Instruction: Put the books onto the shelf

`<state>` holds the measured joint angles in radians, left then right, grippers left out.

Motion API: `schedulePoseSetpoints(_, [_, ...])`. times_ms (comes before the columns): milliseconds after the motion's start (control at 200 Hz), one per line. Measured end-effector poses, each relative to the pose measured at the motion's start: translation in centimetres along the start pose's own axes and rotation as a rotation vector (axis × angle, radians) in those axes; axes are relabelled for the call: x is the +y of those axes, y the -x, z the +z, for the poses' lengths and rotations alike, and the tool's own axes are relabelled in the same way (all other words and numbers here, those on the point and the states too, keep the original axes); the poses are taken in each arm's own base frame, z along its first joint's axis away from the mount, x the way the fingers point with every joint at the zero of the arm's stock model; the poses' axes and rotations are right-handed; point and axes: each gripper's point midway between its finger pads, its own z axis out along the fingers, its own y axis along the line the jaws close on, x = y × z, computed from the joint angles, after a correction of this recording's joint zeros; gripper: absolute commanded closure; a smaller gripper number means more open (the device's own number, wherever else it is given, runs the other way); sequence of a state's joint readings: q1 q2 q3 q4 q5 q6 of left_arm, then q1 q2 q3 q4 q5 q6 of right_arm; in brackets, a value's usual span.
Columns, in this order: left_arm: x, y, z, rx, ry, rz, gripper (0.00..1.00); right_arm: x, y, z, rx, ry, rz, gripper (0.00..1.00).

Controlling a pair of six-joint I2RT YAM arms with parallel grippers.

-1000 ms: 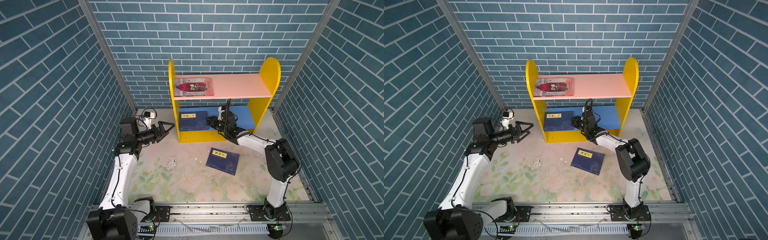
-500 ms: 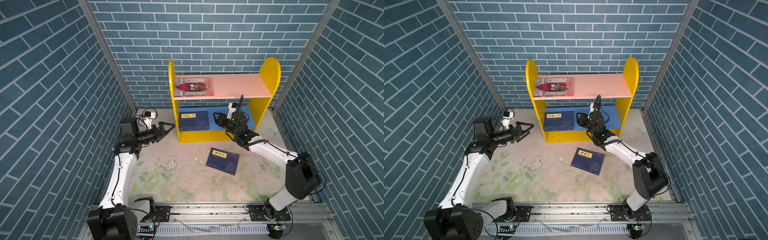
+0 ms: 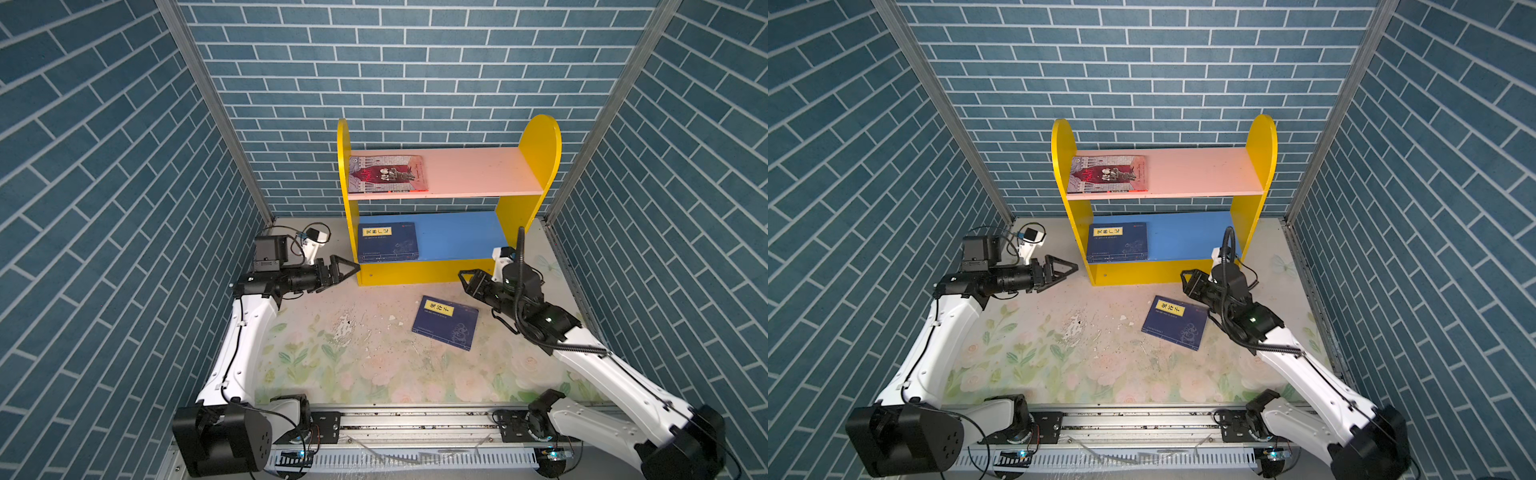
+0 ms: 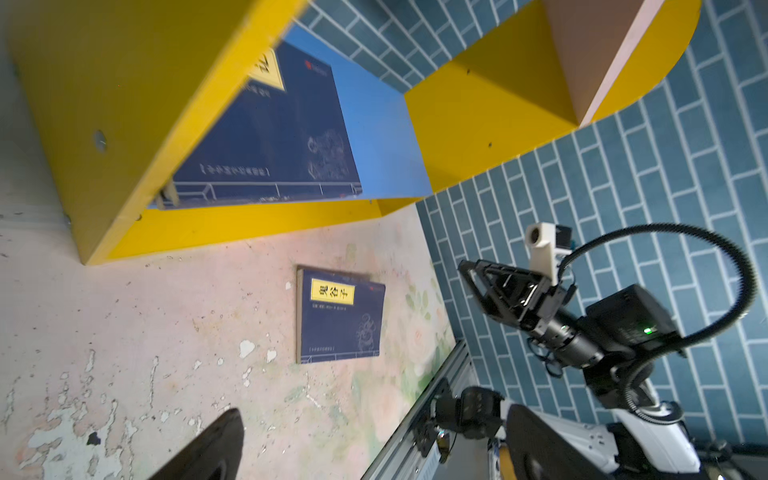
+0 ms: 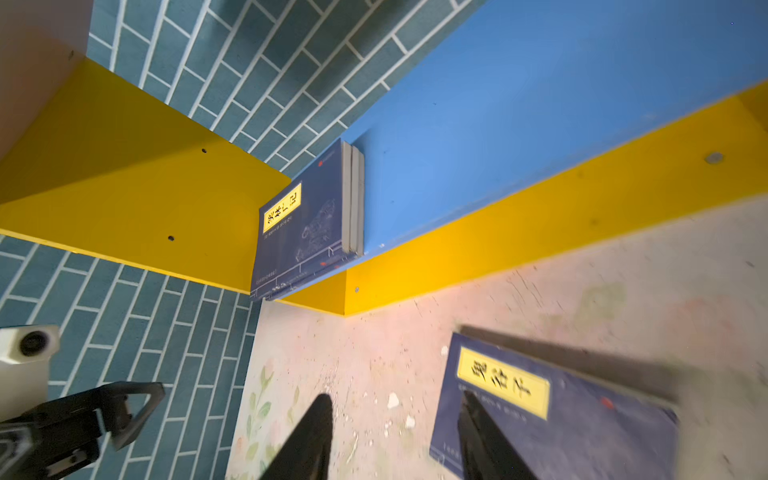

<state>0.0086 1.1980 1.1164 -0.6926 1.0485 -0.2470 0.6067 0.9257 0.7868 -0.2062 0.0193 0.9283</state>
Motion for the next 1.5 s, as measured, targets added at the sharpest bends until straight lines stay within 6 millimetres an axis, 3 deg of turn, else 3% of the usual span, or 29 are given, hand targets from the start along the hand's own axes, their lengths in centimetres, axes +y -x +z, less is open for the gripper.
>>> schedulePoseSetpoints(135, [-2.1, -3.9, 2.6, 0.156, -0.034, 0.091, 0.00, -3.2, -1.9, -2.5, 0.017, -0.074, 0.072, 0.44])
schedulePoseSetpoints(300, [-4.2, -8.2, 6.2, 0.330, -0.065, 0.193, 0.00, -7.9, -6.3, -1.1, 0.141, -0.215, 0.126, 0.44])
schedulePoseSetpoints(475, [-2.6, -11.0, 10.0, 0.442, -0.014, 0.187, 0.00, -11.8, -10.3, 1.1, 0.283, -0.368, 0.161, 0.44])
schedulePoseSetpoints(650, [-0.5, -13.0, 13.7, 0.525, 0.056, 0.239, 0.00, -14.0, -12.2, 2.1, 0.347, -0.459, 0.166, 0.44])
schedulePoseSetpoints(990, [4.3, -13.0, 18.5, 0.454, 0.192, 0.179, 0.00, -14.9, -12.2, 2.6, 0.330, -0.500, 0.178, 0.44])
schedulePoseSetpoints(1501, [8.1, -14.7, 23.2, 0.390, 0.232, 0.197, 0.00, -17.8, -11.2, 3.3, 0.304, -0.572, 0.227, 0.43])
